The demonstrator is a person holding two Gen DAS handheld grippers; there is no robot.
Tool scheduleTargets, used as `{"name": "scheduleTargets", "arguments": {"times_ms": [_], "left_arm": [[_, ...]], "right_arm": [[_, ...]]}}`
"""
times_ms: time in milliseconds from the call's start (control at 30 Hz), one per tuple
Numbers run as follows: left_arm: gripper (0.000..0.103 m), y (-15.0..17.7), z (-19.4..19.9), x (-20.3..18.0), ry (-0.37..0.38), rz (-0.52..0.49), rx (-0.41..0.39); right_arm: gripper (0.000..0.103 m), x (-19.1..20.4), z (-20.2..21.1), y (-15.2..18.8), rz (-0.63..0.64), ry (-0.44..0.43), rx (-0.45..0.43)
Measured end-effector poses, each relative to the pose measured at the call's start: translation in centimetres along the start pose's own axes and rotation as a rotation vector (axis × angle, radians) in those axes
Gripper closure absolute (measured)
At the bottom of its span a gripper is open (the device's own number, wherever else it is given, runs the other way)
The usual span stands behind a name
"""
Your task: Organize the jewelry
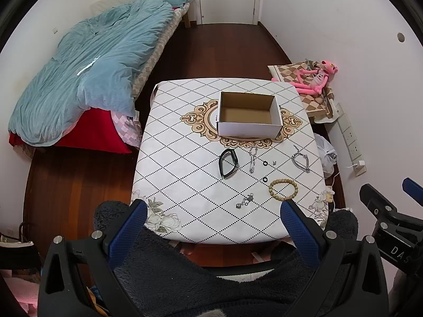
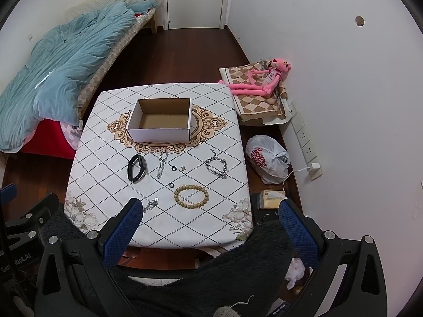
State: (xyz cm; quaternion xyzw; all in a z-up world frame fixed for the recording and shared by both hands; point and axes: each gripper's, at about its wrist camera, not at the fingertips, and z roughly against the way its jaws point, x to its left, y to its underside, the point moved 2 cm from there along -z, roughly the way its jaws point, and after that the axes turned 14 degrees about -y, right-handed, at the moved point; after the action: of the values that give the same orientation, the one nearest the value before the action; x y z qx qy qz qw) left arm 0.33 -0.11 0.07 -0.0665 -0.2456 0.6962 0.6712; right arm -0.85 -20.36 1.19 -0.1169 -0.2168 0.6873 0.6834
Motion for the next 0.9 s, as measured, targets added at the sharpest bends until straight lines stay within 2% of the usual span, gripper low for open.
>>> {"name": "scheduleTargets", "arguments": {"times_ms": [633, 800, 900], "left_arm": [[0.0, 0.0, -0.1, -0.2, 0.002, 0.008, -0.014], [0.0, -1.1, -2.6, -0.5, -0.053, 0.036, -0.032], [0.0, -1.7, -5.3, -1.0, -0.087, 0.028, -0.008]], "right_arm": [[0.0, -0.2, 0.2, -0.4, -0.01, -0.008, -0.008], [0.0, -1.6, -1.7, -1.1, -0.055, 0.005, -0.012], [0.0, -2.8, -4.1, -1.4, -0.088, 0.017, 0.007]]}}
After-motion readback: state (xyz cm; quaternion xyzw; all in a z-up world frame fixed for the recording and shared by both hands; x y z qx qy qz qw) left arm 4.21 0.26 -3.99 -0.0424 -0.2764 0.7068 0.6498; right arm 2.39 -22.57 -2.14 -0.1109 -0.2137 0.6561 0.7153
